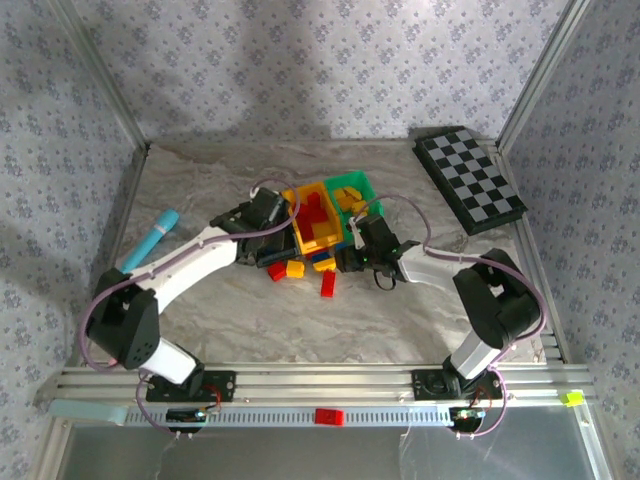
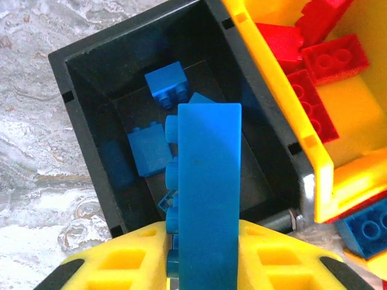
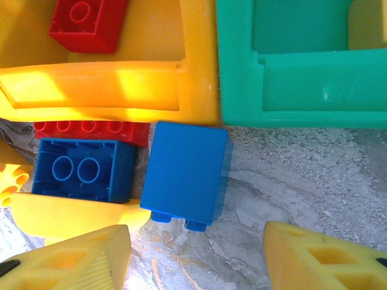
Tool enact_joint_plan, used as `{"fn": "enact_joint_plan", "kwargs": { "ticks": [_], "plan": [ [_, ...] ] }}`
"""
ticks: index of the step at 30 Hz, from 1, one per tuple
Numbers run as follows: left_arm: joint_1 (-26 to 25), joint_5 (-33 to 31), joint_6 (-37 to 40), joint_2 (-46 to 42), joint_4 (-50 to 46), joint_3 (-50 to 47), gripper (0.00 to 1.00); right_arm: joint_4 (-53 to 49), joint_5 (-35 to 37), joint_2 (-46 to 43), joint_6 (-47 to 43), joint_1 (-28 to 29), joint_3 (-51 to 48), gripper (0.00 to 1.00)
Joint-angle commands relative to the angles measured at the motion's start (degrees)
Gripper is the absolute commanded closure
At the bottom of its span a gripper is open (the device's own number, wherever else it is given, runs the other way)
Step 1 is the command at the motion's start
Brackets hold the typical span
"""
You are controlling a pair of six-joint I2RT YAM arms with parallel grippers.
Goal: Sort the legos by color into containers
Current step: Place the lego in the container, then pick up the lego from the center of the table.
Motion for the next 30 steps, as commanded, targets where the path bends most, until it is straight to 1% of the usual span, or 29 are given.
{"fn": "enact_joint_plan", "kwargs": {
  "ticks": [1,3,5,6,10,11,19,21,26,30],
  "plan": [
    [1.6,-0.6,2.1,3.2,-3.7,4.8,0.64,-1.3,1.0,1.1,-0.8,0.4,2.0,0.38],
    [1.8,-0.3,2.6,4.2,-4.3,5.9,0.48,-1.9,0.9,1.6,-0.9,0.5,2.6,0.38],
    [1.8,1.3,2.6,4.2,-3.8,5.8,0.41,-1.8,0.9,1.8,-1.0,0.6,2.8,0.38],
    [1.7,2.1,2.4,3.8,-3.2,5.3,0.36,-1.8,1.0,2.1,-0.9,0.5,2.9,0.38],
    [1.7,4.5,1.0,1.4,0.4,1.6,0.34,-2.3,0.5,3.4,-0.9,0.5,4.1,0.38],
    [1.7,4.8,0.9,0.9,0.8,0.9,0.29,-2.1,0.2,3.7,-0.9,0.5,4.1,0.38],
    [1.0,6.3,0.7,-2.7,2.7,-2.1,0.28,-2.9,-1.6,6.7,-0.4,0.7,6.4,0.39],
    [0.9,6.3,0.8,-3.2,2.8,-2.5,0.28,-3.7,-0.9,6.9,-0.4,0.7,6.8,0.4],
    [0.4,6.9,0.9,-3.6,3.4,-3.2,0.28,-5.2,1.3,6.9,0.7,-0.4,6.8,0.47],
    [-0.4,7.4,0.7,-3.6,4.7,-3.9,0.28,-4.9,0.3,6.1,1.4,-1.7,5.9,0.49]
  ]
}}
